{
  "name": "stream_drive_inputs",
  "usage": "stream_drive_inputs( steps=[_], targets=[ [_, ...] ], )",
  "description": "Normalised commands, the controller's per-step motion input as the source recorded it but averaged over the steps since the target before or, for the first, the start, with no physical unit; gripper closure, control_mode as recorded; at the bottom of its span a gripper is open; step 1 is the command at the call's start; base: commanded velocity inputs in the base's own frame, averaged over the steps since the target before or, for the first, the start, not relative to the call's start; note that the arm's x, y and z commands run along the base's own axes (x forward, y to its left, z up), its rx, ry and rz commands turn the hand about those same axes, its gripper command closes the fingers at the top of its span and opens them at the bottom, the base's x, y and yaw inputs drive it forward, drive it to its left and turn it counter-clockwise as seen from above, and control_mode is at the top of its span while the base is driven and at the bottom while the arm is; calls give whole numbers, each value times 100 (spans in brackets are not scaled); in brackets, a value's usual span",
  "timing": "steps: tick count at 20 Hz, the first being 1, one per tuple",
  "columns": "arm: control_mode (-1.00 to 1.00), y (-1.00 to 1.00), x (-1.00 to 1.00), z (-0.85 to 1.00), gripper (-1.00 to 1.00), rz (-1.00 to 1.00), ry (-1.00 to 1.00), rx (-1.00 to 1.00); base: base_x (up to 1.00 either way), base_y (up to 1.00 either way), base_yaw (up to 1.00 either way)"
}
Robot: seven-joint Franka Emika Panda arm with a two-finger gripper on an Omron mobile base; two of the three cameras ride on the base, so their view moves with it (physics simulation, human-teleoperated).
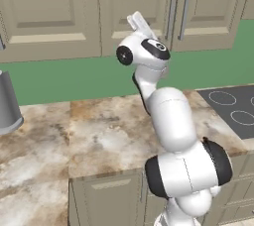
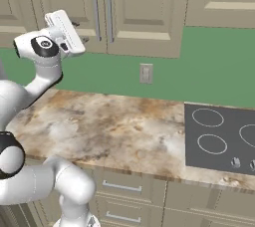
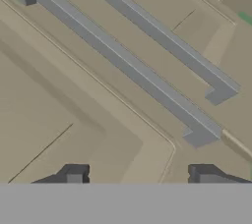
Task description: Open the cabinet. Pick the bowls from the counter and place them in the cabinet. Then close the cabinet.
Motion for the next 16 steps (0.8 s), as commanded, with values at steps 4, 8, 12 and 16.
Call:
stream_drive_inputs(
  steps=[4, 8, 12, 16],
  targets=[
    [-100, -7, 69, -27, -100, 8, -10, 0, 0, 0, 0],
    [-100, -18, 31, -21, -100, 13, -14, 0, 0, 0, 0],
    [-100, -30, 12, -2, -100, 10, -1, 3, 0, 0, 0],
    [-100, -34, -3, 0, -100, 6, 0, 5, 0, 0, 0]
  ],
)
